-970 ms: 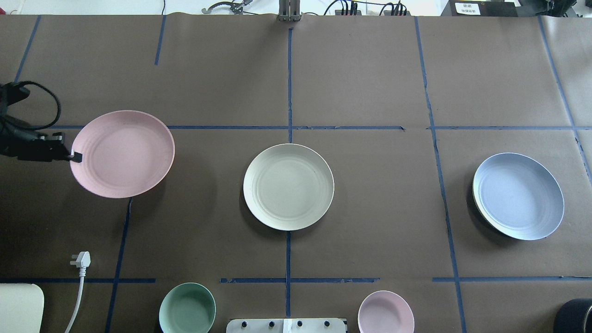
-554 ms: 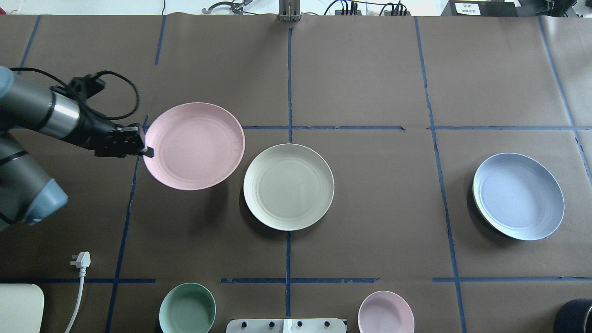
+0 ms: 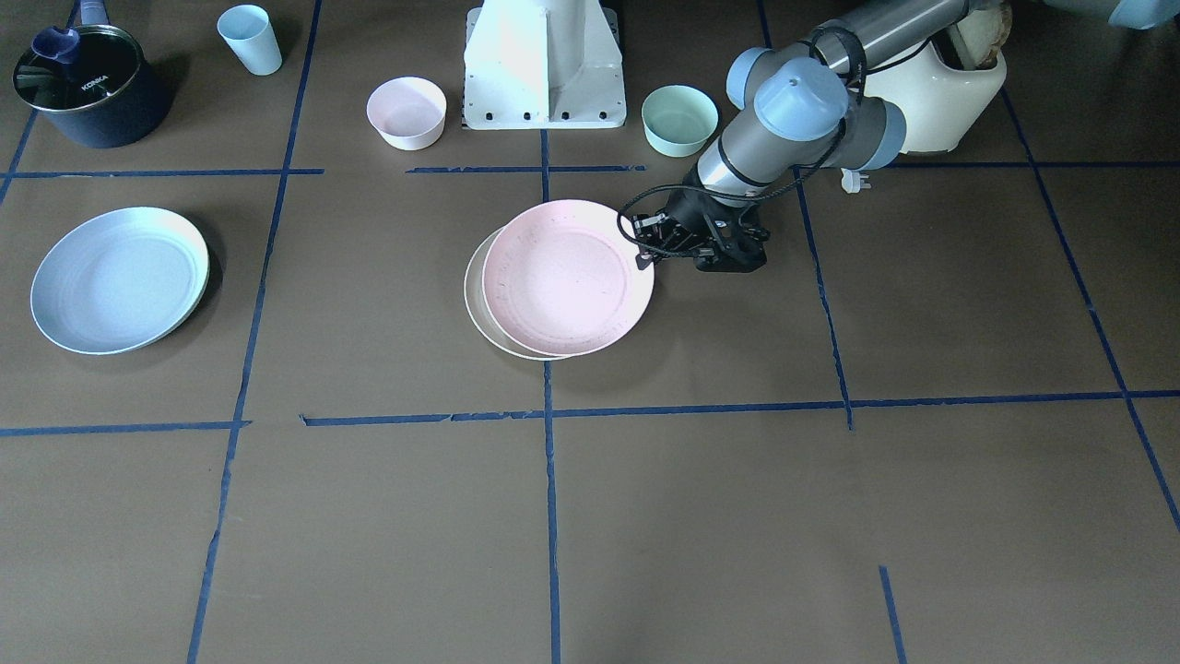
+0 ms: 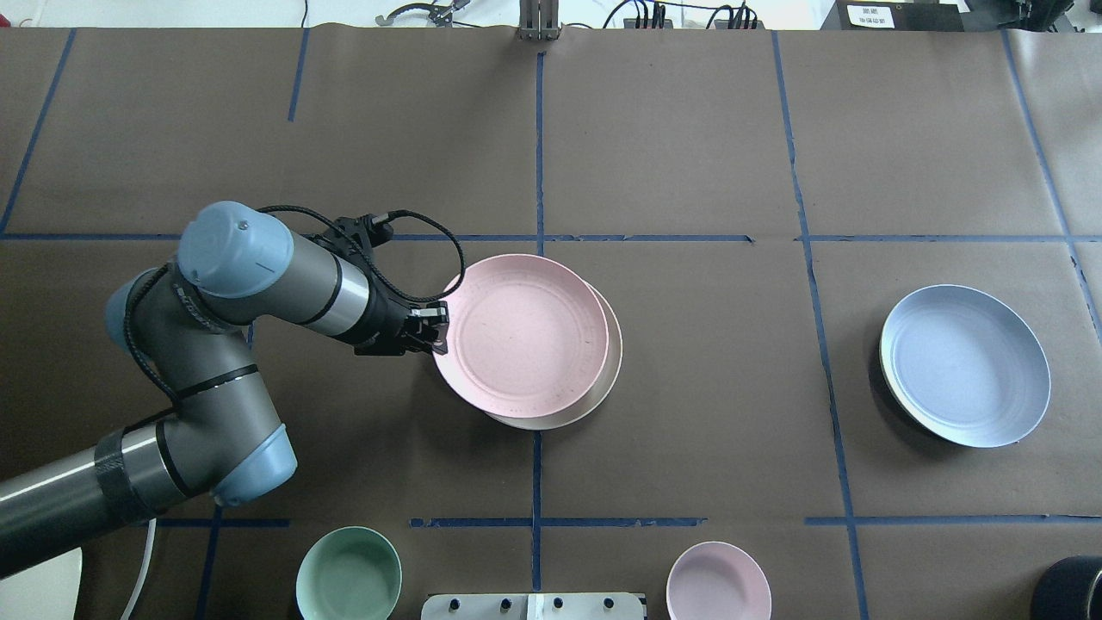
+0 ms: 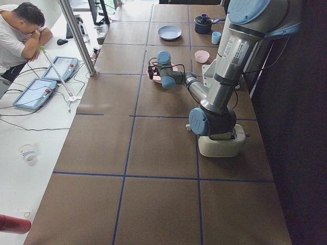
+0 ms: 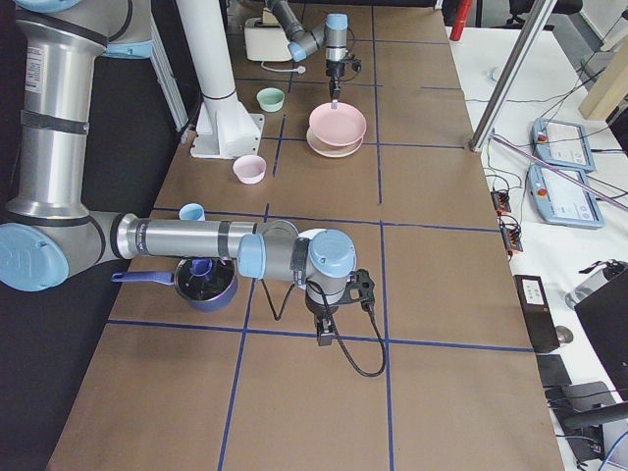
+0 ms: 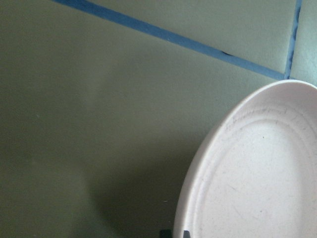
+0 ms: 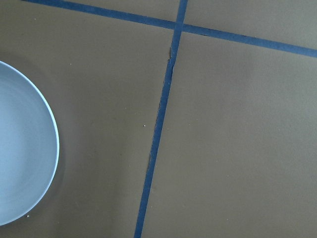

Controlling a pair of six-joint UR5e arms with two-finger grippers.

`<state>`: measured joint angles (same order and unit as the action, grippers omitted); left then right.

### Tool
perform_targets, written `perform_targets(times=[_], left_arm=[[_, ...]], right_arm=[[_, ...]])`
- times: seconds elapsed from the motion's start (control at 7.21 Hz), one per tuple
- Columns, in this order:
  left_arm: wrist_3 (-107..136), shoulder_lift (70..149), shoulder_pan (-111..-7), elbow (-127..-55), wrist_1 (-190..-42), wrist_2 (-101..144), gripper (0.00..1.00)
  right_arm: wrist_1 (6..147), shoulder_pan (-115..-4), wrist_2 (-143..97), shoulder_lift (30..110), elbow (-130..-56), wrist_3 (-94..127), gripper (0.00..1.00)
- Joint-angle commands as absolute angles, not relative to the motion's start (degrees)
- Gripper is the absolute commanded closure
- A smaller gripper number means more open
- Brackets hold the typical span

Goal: Stack three plates with pink and blue

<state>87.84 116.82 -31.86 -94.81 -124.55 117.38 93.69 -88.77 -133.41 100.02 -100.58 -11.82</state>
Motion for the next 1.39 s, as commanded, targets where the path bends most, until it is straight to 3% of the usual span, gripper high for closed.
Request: perform_targets(times=[0.0,0.42,0.97,1.25], left_arm=[[89.4,118.2,-29.8,-94.5,-124.2,115.0,0.01],[79.4,113.9,-40.1,-97.3,-118.9,124.1,0.0],[29.0,92.3,-63.7,-100.2,-114.6,137.6,0.0],[5.4,88.2,-76.2,-100.3,-99.7,137.8,0.0]], right_arm=[[93.7,-88.8,-133.4,100.0,-100.5,-11.8,0.0],[93.7,-88.8,-133.5,99.9,-100.7,-11.8,0.0],[93.6,-88.8,-134.7,99.9,-101.2,-11.9,0.0],[93.6,-88.8,-134.7,100.0,-101.2,-11.9,0.0]])
